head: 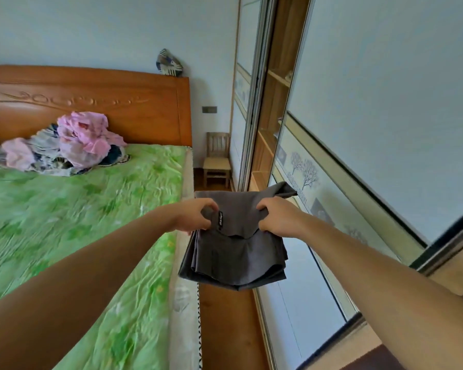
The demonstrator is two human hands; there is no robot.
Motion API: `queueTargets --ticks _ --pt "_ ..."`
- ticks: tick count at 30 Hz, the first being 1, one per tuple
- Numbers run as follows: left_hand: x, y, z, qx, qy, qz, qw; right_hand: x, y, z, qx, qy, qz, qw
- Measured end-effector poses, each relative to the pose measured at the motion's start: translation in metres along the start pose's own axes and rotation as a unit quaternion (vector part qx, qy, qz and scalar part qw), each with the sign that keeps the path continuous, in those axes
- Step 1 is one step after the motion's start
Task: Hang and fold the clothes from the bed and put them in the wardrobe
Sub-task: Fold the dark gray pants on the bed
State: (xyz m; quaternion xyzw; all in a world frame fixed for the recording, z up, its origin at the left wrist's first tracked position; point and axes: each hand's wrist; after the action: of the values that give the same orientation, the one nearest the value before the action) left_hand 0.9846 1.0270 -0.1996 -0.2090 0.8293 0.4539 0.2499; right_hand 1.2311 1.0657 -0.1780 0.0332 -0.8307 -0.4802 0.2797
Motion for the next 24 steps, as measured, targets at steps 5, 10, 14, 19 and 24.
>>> queueTargets --ticks 5,10,14,19,24 --pt "0.008 0.028 0.017 -0.025 0.042 -0.005 0.999 0.006 0.022 0.045 0.023 0.016 -0.002 1.0" --pt "0.012 0.068 0.053 -0.033 0.055 0.015 0.998 0.009 0.05 0.103 0.047 0.037 0.005 0.998" --pt "0.026 0.116 0.105 -0.045 0.054 0.009 0.998 0.009 0.08 0.169 0.048 0.034 0.014 0.998" --pt "0.057 0.201 0.191 -0.066 0.056 0.01 0.996 0.009 0.129 0.285 0.038 0.037 0.04 0.998" --pt "0.075 0.302 0.258 -0.074 0.051 0.021 0.996 0.027 0.194 0.387 0.026 0.036 0.069 0.997"
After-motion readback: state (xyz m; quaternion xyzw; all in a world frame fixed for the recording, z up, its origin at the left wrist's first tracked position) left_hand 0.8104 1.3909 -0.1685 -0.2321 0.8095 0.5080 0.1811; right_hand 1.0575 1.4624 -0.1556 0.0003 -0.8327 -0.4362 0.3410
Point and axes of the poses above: each hand's wrist, its own z-axis towards the middle knuckle, its own y-axis out of the back of the hand, x = y × z, and after that the axes turned 13 degrees about x, right-handed
